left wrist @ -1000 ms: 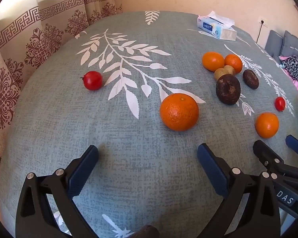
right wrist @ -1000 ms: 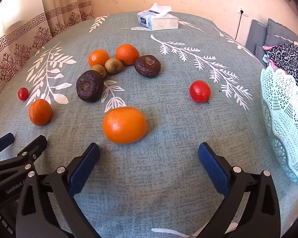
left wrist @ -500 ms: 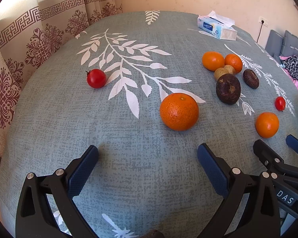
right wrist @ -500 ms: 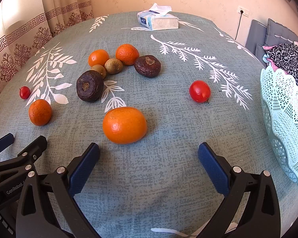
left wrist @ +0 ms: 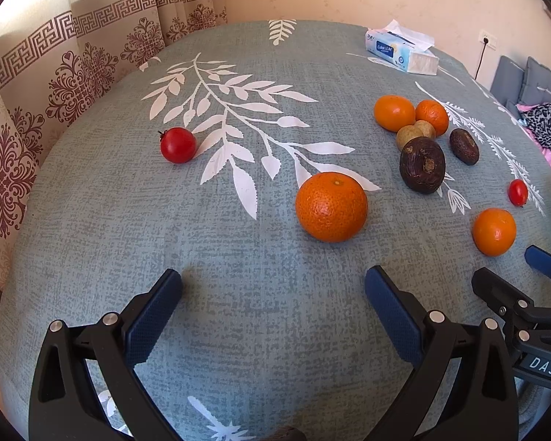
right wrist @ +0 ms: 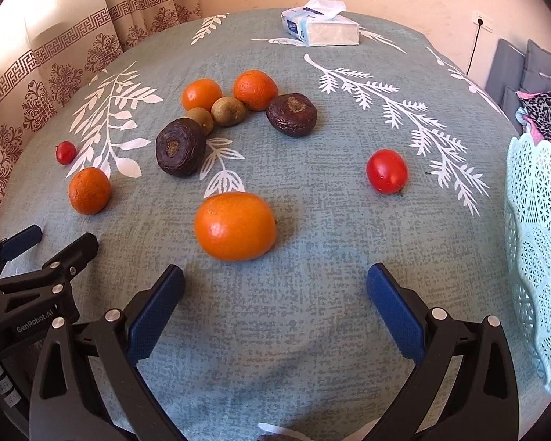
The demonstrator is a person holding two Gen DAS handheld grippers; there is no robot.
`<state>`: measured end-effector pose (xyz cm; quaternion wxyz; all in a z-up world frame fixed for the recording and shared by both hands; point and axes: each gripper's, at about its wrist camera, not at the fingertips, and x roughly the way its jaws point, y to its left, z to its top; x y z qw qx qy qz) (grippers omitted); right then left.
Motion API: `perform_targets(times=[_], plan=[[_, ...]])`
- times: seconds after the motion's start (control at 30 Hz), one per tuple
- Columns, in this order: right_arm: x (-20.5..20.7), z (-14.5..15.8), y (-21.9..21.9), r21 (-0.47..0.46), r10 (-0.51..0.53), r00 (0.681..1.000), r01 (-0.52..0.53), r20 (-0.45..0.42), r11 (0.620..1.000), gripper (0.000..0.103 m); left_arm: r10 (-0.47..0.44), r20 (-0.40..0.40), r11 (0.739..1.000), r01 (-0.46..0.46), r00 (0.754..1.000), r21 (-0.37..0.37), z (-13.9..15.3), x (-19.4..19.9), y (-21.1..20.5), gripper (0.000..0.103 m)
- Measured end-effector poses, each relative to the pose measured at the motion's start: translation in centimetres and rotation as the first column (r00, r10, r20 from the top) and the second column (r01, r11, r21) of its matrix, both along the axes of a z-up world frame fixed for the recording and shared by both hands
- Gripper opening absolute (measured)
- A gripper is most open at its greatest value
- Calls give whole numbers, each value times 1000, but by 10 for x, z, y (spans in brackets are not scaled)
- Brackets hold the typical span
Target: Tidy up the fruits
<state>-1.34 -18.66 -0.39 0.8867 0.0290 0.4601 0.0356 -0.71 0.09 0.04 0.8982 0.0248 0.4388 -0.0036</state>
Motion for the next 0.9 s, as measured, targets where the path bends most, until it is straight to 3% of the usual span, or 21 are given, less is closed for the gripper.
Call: perform_targets(times=[0.9], plan=[[-3, 2, -5, 35, -5, 999, 4, 33, 999, 101, 7, 9, 1000, -7, 1000, 10, -1, 0, -1, 98]])
